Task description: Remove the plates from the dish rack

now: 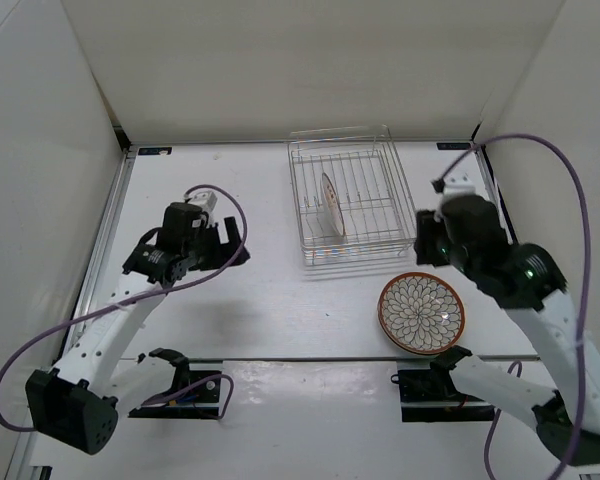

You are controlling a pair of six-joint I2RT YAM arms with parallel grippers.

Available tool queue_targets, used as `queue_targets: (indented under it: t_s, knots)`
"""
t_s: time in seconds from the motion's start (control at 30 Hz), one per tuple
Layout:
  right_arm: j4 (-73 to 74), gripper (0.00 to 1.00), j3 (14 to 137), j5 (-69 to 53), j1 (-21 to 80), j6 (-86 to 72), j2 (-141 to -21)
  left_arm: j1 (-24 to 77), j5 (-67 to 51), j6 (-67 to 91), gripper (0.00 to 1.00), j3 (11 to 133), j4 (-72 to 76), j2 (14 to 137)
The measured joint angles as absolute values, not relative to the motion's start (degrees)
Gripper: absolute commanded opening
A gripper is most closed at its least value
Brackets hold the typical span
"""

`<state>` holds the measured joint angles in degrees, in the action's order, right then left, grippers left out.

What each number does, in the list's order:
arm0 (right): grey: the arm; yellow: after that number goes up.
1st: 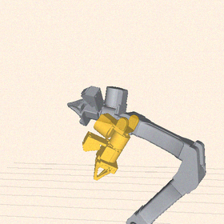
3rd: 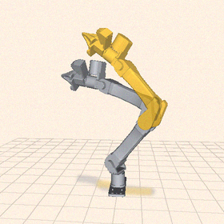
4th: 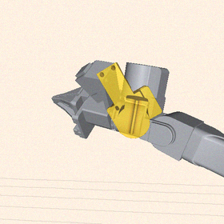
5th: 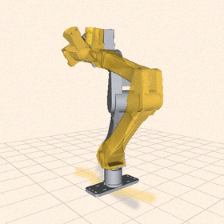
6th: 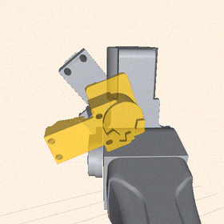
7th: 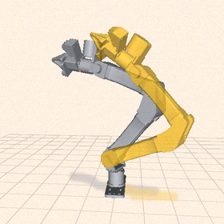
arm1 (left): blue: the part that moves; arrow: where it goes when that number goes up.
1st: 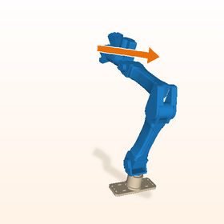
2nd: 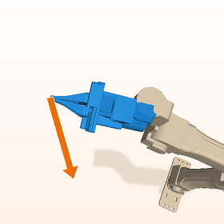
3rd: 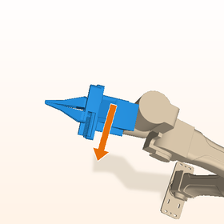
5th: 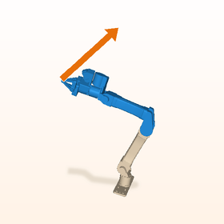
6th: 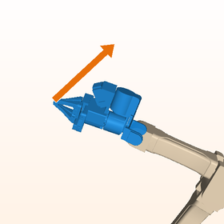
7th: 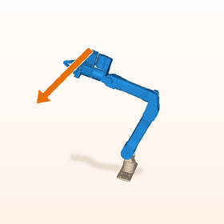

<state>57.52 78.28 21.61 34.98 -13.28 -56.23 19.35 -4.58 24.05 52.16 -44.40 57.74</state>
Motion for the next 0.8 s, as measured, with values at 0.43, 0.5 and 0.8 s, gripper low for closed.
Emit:
queue_targets:
  t_s: [0.43,0.5,0.8]
  knots:
    - [77.2,0.26,63.8,23.3,34.9,-22.5,-39.4,38.1,4.6,22.7,0.98,95.4,-41.6,96.6]
    - [77.1,0.25,63.6,23.9,35.0,-22.8,-38.1,39.6,7.5,22.3,0.98,96.3,-42.3,99.2]
    - [77.1,0.25,62.5,24.3,34.9,-22.9,-36.3,44.1,15.6,21.4,0.98,106.2,-45.0,109.9]
